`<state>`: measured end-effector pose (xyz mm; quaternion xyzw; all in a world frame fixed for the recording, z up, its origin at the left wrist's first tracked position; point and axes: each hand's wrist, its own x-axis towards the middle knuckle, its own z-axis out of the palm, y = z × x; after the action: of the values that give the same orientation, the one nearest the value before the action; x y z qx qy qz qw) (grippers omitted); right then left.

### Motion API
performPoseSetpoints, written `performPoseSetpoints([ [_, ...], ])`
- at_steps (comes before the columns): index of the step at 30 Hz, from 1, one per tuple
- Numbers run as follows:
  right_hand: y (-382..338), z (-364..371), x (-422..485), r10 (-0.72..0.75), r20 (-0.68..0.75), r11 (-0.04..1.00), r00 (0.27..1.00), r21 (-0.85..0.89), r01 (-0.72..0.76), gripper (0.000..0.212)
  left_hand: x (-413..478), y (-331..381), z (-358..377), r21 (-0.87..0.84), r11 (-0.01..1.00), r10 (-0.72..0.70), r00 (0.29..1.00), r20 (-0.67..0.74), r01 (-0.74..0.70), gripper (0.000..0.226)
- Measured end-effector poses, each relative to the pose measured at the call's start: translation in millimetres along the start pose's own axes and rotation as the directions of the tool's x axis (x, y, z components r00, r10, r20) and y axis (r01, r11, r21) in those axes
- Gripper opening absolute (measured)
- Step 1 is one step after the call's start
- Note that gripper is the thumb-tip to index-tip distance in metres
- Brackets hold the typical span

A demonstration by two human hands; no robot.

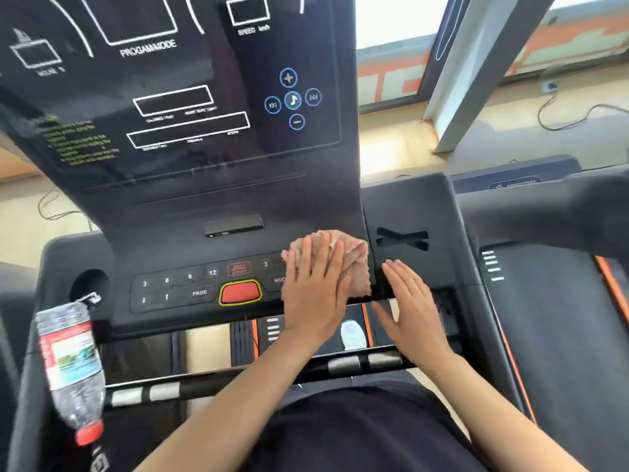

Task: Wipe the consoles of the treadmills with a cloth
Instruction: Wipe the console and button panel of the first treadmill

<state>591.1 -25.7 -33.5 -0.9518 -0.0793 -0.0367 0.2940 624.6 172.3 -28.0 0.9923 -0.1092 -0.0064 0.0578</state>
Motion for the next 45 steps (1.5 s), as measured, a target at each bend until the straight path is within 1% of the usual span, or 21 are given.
performPoseSetpoints([
  [3,6.2,-1.4,-4.0,0.031,-0.045,0.996,0.999,0.082,-0.027,0.067,7.5,21.1,1.6,-0.017,0.998,0.058,0.998,-0.004,-0.058,0.059],
  [5,5.0,-3.6,-6.0,0.065,-0.131,0.992,0.989,0.118,-0.050,0.059,9.1,27.6,1.8,-0.030,0.995,0.098,0.995,0.008,-0.097,0.060],
  [7,-1.3,-5.9,-6.7,0.010,-0.204,0.994,0.979,0.112,0.013,0.051,9.5,27.7,-2.0,-0.075,0.982,0.177,0.984,0.026,-0.175,0.059],
  [9,-10.5,-5.3,-5.3,-0.095,-0.199,0.991,0.975,0.072,0.111,0.050,5.5,23.9,-9.6,-0.233,0.944,0.236,0.971,-0.025,-0.235,0.056],
  [10,-15.8,-4.1,-3.1,-0.135,-0.167,0.989,0.977,0.042,0.144,0.053,0.4,20.8,-14.4,-0.335,0.914,0.215,0.974,-0.075,-0.228,0.053],
  [11,-20.6,-1.5,-0.4,-0.155,-0.120,0.988,0.981,0.003,0.157,0.057,-7.4,16.7,-18.7,-0.416,0.889,0.150,0.980,-0.131,-0.191,0.051],
  [12,-24.7,2.6,2.9,-0.160,-0.059,0.986,0.985,-0.048,0.158,0.062,-17.9,11.1,-22.6,-0.467,0.874,0.054,0.982,-0.179,-0.133,0.048],
  [14,-32.2,12.0,9.9,-0.144,0.079,0.974,0.986,-0.166,0.156,0.072,-44.8,-7.8,-26.0,-0.496,0.868,-0.125,0.964,-0.233,-0.007,0.043],
  [16,-40.3,21.5,16.4,-0.103,0.171,0.959,0.980,-0.246,0.144,0.076,-76.9,-36.6,-24.5,-0.478,0.873,-0.236,0.943,-0.234,0.100,0.038],
  [18,-51.0,29.8,24.6,-0.066,0.187,0.940,0.980,-0.317,0.124,0.076,-112.0,-72.4,-22.7,-0.440,0.876,-0.312,0.927,-0.207,0.197,0.035],
  [19,-57.5,33.7,29.2,-0.075,0.186,0.926,0.980,-0.351,0.138,0.073,-130.1,-90.3,-22.8,-0.409,0.881,-0.341,0.919,-0.198,0.239,0.035],
  [21,-74.7,45.9,38.4,-0.141,0.212,0.898,0.967,-0.383,0.215,0.066,-165.2,-124.8,-22.4,-0.345,0.877,-0.411,0.894,-0.178,0.335,0.034],
  [23,-97.7,63.9,43.7,-0.207,0.275,0.874,0.939,-0.378,0.304,0.060,-194.8,-152.9,-20.7,-0.309,0.848,-0.491,0.858,-0.150,0.432,0.035],
  [25,-126.1,85.0,45.7,-0.250,0.322,0.858,0.913,-0.363,0.363,0.058,-215.8,-173.2,-19.0,-0.279,0.838,-0.516,0.847,-0.126,0.469,0.035],
  [28,-171.5,113.9,44.6,-0.294,0.340,0.845,0.893,-0.343,0.409,0.057,-235.4,-190.7,-15.4,-0.277,0.866,-0.455,0.886,-0.091,0.417,0.034],
  [31,-214.8,138.0,43.6,-0.354,0.372,0.819,0.858,-0.321,0.476,0.057,-250.3,-201.1,-7.2,-0.271,0.907,-0.350,0.935,-0.059,0.322,0.034],
  [35,-265.3,159.5,34.7,-0.400,0.429,0.799,0.810,-0.270,0.537,0.059,-259.1,-214.4,0.5,-0.295,0.928,-0.264,0.961,-0.087,0.228,0.038],
  [38,-277.5,157.5,20.9,-0.468,0.396,0.837,0.790,-0.089,0.540,0.060,-263.1,-221.7,3.3,-0.290,0.946,-0.182,0.977,-0.114,0.143,0.041],
  [40,-272.3,148.4,8.1,-0.475,0.400,0.859,0.784,0.014,0.513,0.049,-266.3,-225.5,4.7,-0.309,0.944,-0.158,0.981,-0.109,0.118,0.044],
  [42,-261.2,135.6,-7.9,-0.400,0.405,0.908,0.822,0.053,0.416,0.030,-268.5,-226.6,5.1,-0.341,0.933,-0.152,0.985,-0.082,0.116,0.047],
  [45,-249.2,104.5,-42.6,-0.259,0.308,0.965,0.916,0.132,0.228,0.039,-270.0,-227.7,3.6,-0.439,0.890,-0.163,0.985,-0.057,0.122,0.046],
])
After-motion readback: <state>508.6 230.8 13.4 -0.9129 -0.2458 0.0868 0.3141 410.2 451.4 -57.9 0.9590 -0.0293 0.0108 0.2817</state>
